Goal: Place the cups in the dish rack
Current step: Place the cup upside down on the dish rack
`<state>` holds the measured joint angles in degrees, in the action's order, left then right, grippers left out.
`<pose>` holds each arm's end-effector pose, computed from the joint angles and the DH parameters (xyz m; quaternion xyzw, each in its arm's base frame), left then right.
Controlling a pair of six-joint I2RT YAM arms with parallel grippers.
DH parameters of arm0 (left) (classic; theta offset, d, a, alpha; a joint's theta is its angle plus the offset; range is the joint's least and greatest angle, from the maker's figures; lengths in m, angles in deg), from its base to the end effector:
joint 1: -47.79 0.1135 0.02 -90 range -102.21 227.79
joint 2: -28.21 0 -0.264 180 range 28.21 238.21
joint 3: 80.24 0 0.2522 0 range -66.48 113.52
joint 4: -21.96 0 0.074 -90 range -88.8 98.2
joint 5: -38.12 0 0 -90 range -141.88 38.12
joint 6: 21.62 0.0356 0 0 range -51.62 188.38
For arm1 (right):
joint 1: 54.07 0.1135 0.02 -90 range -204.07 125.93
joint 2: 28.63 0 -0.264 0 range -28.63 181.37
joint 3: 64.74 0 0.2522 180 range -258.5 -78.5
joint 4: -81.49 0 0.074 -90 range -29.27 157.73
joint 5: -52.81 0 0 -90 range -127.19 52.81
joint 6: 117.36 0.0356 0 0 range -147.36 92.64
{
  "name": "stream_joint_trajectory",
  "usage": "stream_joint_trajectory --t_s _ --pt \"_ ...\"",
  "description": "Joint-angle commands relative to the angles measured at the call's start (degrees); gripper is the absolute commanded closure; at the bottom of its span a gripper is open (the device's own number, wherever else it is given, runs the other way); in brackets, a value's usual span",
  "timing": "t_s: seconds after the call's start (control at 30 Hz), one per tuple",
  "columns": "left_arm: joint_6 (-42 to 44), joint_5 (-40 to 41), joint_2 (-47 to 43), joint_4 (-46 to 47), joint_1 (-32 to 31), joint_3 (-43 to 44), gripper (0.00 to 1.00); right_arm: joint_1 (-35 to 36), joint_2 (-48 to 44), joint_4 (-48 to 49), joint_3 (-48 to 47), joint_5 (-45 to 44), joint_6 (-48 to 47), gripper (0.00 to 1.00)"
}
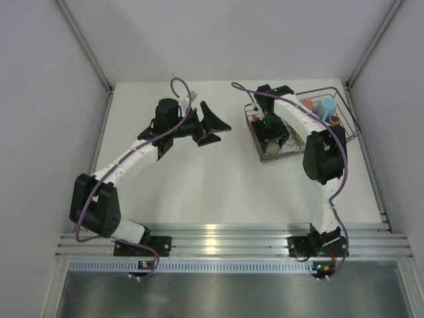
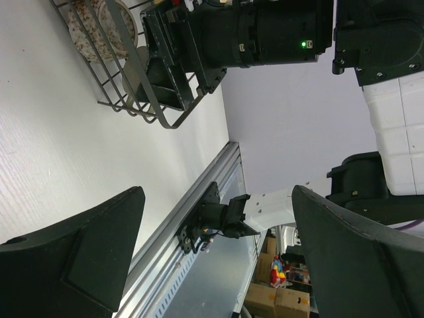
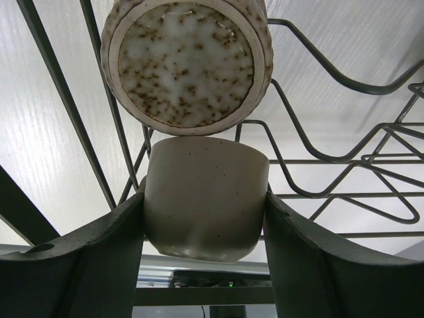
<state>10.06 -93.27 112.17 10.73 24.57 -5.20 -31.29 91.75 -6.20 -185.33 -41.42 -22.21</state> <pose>0.2994 -0.1541 0.3022 -0.0384 0.7923 -0.5692 0.2164 0.3795 0.1565 0.2328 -0.1523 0.9874 -0.0305 0.0302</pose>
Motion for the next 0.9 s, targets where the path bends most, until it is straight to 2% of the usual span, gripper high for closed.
stream_joint_trajectory --t_s 0.0,0.03,0.07,0.1,0.13,0.2,0.33,0.6,0.77,0.87 --pt "0.58 -1.33 -0.20 3.01 0.28 0.60 0.02 0.42 -1.38 -4.55 1.09 -4.73 0.04 0.99" --pt "0.58 -1.50 -0.20 3.01 0.28 0.69 0.02 0.50 -1.11 -4.56 1.09 -5.17 0.21 0.91" --pt "0.58 -1.50 -0.12 3.01 0.28 0.77 0.02 0.68 -0.94 -4.64 1.09 -5.52 0.39 0.71" --pt "0.58 -1.50 -0.20 3.01 0.28 0.77 0.02 0.77 -0.85 -4.73 1.01 -5.87 0.39 0.58" --pt "0.58 -1.68 -0.12 3.10 0.28 0.86 0.02 0.77 -0.93 -4.82 0.66 -6.31 0.74 0.50" --pt "0.58 -1.59 0.06 2.93 0.28 1.04 0.02 0.77 -1.02 -4.82 -0.22 -7.19 0.74 0.19" --pt "0.49 -1.86 0.41 3.01 0.28 1.21 0.02 0.77 -1.20 -4.82 -2.24 -8.60 0.83 0.14" --pt "0.49 -1.86 0.68 3.01 0.28 1.22 0.02 0.86 -1.02 -4.64 -4.09 -9.39 0.83 0.14" --pt "0.49 -1.86 0.85 3.10 0.28 1.04 0.02 0.86 -1.81 -4.64 -6.37 -10.01 1.18 0.17" --pt "0.58 -1.86 0.94 3.10 0.28 1.04 0.02 0.77 -2.60 -4.12 -7.25 -10.71 1.09 0.25"
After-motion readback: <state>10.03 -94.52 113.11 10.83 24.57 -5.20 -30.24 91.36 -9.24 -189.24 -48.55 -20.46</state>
